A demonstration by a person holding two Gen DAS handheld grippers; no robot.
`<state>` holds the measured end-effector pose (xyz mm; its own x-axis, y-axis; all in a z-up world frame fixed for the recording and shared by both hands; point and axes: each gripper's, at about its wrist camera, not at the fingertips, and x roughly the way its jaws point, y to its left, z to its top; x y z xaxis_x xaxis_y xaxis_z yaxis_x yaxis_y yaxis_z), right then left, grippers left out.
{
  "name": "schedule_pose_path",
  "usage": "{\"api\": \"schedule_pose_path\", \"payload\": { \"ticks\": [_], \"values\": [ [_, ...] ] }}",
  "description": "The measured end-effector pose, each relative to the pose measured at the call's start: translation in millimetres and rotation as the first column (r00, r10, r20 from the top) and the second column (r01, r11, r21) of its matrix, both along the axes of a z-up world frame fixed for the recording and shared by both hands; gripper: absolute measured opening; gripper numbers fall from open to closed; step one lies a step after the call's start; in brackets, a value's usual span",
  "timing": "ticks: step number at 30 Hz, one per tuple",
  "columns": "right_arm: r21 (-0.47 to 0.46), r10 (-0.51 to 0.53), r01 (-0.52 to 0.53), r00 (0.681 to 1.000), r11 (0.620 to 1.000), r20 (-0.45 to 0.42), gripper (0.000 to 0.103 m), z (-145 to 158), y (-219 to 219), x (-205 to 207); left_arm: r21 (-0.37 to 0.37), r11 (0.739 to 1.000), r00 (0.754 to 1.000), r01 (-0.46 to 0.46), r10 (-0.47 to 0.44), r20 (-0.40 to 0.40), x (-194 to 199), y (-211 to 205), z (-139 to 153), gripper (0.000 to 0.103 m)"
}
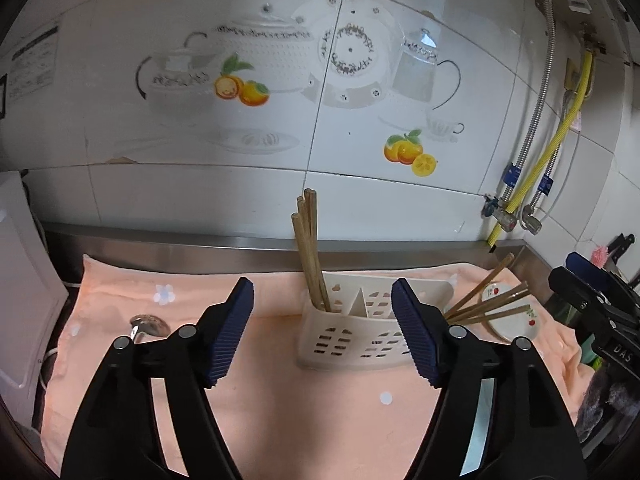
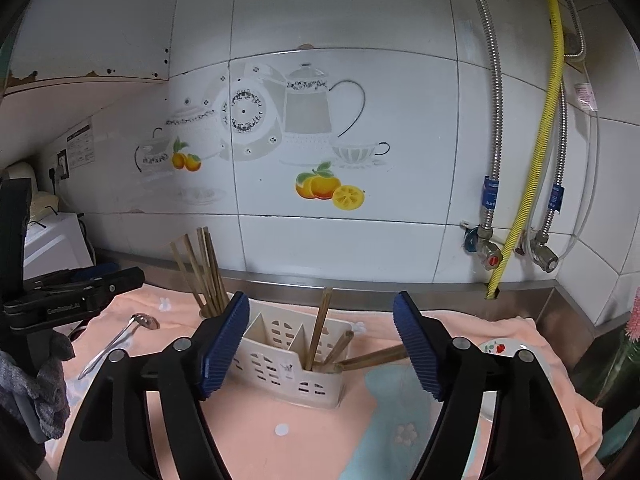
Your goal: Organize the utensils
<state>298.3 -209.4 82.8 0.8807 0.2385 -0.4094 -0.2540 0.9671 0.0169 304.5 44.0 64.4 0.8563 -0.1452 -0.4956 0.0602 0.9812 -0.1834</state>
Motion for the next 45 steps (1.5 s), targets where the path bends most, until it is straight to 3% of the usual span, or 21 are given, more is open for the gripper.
{"api": "schedule_pose_path", "payload": {
  "ticks": [7,12,20,26,45],
  "values": [
    [-0.023,0.007,-0.006,1.0,1.0,0.023,0.082,0,-1,-27,0.006,1.0,1.0,-0.014,0.014,0.014,-27,4,1,0.092],
    [-0.023,0.009,-0.008,1.0,1.0,0.024,0.085,-4,-3,-46,0.008,1.0,0.999,-0.03,0.03,0.033,-48,7,1,0.096],
    [-0.013,-0.009,0.009,1.0,1.0,-0.002,0.09,-19,-10,-73,0.0,1.0,0.998,-0.022,0.022,0.054,-83,10,-5,0.098],
    [-0.024,-0.029,0.029,0.999,0.999,-0.017,0.092,-32,-10,-91,0.072,0.997,0.999,-0.022,0.019,0.044,-103,2,-18,0.098],
    [0.016,-0.059,0.06,0.995,0.998,-0.077,0.094,-58,-14,-124,0.109,0.993,0.999,-0.044,0.041,0.03,-151,2,-49,0.098]
  ]
}}
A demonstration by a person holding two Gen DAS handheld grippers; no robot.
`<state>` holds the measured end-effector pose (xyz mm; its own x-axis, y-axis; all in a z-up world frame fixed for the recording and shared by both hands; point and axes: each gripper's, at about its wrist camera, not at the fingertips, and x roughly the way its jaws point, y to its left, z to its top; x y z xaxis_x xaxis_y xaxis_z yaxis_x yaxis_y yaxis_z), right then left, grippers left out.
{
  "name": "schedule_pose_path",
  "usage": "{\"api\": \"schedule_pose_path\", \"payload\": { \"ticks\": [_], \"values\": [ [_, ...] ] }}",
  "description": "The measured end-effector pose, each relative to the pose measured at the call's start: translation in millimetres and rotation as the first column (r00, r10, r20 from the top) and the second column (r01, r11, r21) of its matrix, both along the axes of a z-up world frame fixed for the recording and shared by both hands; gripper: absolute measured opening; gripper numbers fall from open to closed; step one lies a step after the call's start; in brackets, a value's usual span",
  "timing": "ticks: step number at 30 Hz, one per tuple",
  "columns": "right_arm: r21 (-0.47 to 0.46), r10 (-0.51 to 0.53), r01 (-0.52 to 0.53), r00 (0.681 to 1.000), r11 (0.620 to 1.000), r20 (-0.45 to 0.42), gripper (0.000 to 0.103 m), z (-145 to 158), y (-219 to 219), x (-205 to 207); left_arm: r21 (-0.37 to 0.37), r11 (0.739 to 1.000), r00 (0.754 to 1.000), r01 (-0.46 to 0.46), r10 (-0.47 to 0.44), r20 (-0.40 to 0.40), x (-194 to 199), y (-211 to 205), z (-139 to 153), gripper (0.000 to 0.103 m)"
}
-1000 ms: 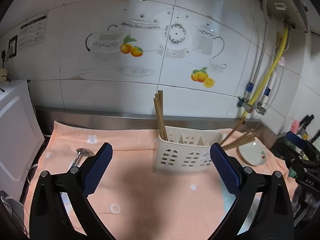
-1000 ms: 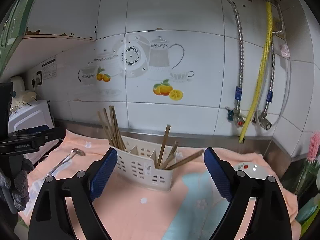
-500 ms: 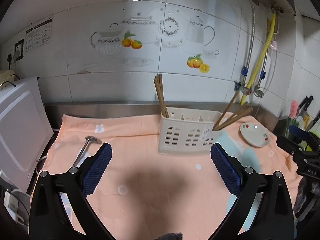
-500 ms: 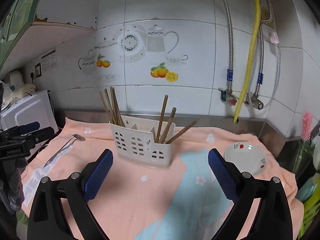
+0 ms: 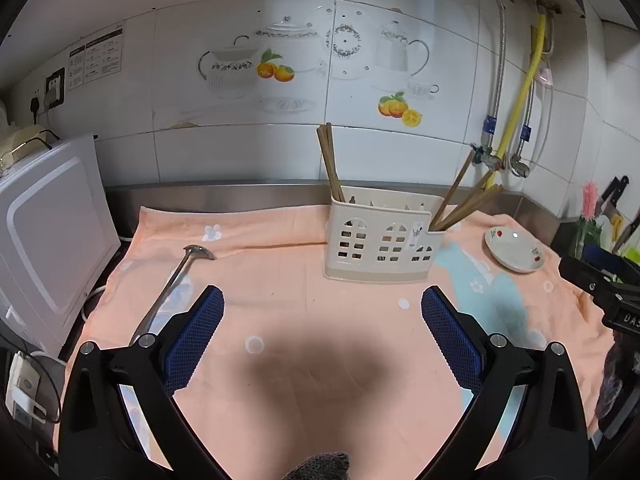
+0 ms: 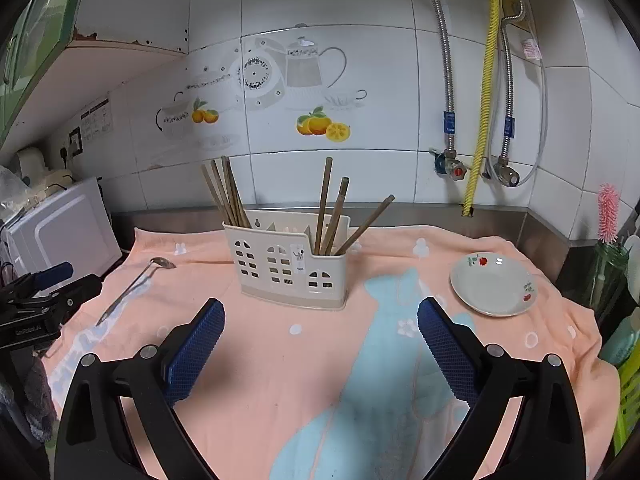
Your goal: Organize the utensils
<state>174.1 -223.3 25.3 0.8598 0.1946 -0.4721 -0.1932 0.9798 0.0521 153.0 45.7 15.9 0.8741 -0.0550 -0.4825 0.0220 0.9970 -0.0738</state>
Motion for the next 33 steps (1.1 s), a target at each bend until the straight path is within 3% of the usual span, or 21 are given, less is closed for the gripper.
{"api": "schedule_pose_path", "payload": {
  "ticks": [14,33],
  "values": [
    [0.006,0.011,-0.011,1.0,1.0,-0.024,0.095,-16,0,-18,0.014,1.0,1.0,0.007,-0.007,0.004,-26,-3,-9,0.098],
    [-0.016,0.018,-0.019,0.999,1.0,-0.042,0.095,-26,4,-29,-0.005,1.0,1.0,0.026,-0.026,-0.017,-34,-9,-17,0.098]
  ]
}}
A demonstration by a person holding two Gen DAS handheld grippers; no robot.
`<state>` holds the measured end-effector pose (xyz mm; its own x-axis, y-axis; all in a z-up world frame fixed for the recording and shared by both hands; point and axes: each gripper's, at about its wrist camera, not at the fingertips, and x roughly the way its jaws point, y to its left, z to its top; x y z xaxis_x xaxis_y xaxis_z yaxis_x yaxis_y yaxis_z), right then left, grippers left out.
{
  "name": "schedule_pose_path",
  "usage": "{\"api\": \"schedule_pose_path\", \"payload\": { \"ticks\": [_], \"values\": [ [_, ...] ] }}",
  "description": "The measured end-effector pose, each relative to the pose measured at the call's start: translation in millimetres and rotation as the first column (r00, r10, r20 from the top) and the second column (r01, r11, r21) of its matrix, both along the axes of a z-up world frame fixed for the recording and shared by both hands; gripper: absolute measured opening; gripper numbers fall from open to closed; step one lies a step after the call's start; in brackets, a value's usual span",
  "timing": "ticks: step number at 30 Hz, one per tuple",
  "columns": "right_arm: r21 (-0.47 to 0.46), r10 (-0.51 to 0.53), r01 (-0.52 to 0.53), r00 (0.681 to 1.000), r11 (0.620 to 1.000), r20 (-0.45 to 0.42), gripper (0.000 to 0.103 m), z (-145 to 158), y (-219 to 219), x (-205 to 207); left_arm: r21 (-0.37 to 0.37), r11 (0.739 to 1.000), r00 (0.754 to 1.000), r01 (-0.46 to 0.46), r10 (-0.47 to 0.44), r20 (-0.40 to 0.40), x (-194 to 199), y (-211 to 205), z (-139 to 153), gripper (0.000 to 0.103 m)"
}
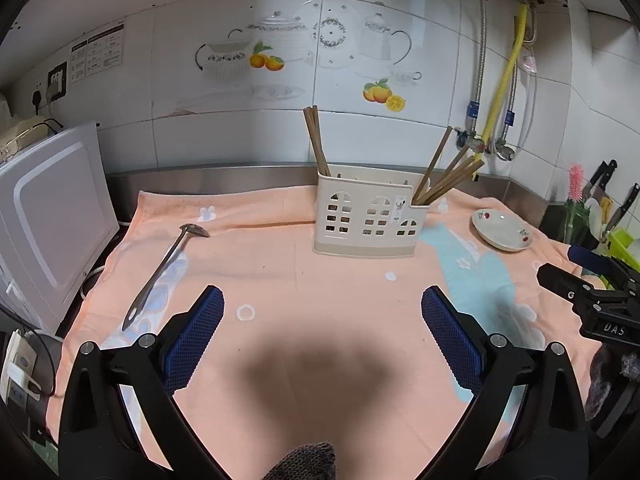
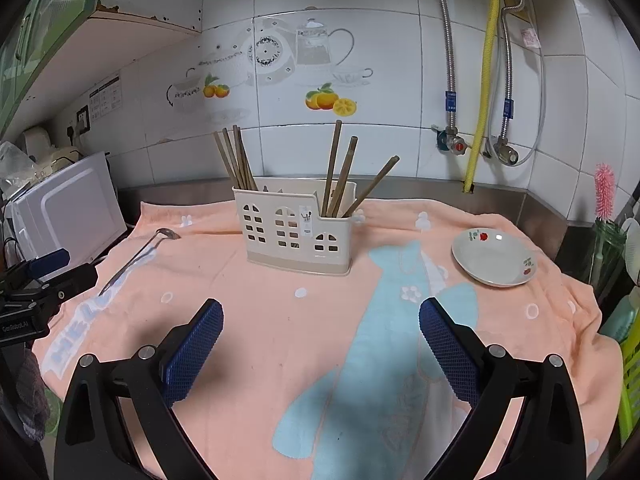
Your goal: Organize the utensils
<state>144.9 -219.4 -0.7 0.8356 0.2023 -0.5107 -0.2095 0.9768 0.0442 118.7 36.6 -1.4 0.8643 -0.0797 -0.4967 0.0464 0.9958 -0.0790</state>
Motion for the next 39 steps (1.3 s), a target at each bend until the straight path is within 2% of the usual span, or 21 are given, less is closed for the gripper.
{"api": "schedule_pose_path", "payload": {
  "ticks": [22,39],
  "values": [
    [-0.004,0.013,-0.013,1.0,1.0,-0.014,0.095,-4.3,-0.4,-4.4,0.013,1.0,0.999,0.002,-0.002,-0.04,-0.2,-5.3,-7.8,0.098],
    [0.001,0.008,-0.008,1.0,1.0,-0.017,0.095,-5.7,-2.3,-5.8,0.017,1.0,0.999,-0.019,0.019,-0.032,-0.9,-3.8,-6.7,0.098]
  ]
}}
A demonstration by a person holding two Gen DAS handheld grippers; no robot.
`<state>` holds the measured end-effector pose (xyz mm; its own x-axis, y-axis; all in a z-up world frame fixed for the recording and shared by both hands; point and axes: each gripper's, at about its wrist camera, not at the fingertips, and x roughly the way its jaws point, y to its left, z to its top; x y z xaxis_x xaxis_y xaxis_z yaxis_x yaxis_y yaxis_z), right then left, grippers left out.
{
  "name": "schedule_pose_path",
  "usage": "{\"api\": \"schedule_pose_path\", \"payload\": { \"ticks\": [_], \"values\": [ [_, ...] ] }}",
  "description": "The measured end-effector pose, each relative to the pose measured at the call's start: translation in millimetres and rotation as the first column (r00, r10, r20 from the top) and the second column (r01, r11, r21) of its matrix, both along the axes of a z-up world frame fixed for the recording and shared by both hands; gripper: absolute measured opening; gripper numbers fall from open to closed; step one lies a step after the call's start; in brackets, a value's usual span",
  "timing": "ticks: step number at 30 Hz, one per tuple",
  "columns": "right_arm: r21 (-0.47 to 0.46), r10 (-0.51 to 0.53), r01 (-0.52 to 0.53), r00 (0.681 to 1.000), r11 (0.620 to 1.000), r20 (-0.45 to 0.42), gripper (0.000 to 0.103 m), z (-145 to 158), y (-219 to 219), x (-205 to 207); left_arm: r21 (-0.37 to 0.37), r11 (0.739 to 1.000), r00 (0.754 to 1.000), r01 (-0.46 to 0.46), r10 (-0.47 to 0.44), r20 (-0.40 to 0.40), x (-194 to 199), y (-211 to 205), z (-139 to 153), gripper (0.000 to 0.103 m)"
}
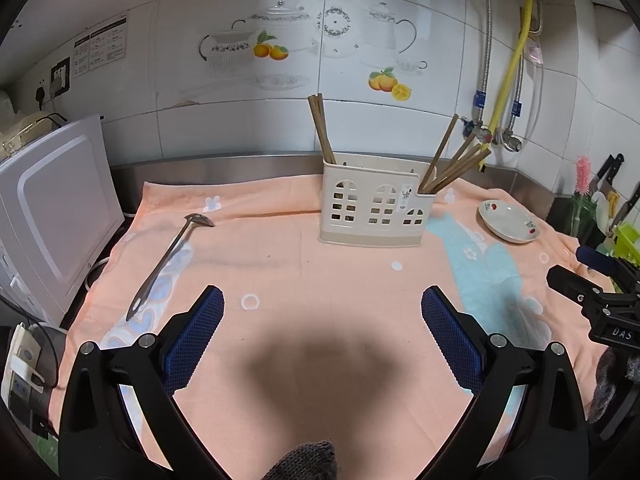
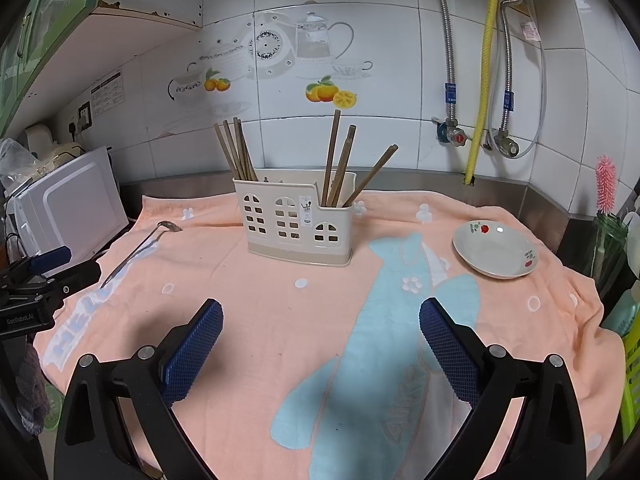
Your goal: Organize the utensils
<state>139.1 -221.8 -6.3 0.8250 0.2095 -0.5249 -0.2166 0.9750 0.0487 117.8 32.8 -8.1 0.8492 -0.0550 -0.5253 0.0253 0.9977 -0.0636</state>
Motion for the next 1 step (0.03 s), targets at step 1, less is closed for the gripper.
{"api": "schedule_pose_path", "payload": {
  "ticks": [1],
  "values": [
    [0.001,0.001,-0.001,1.0,1.0,-0.001,0.095,-0.3,-0.3,0.1,0.001,1.0,1.0,0.002,-0.002,0.0,-0.3,-0.2,0.0,0.098]
  ]
}}
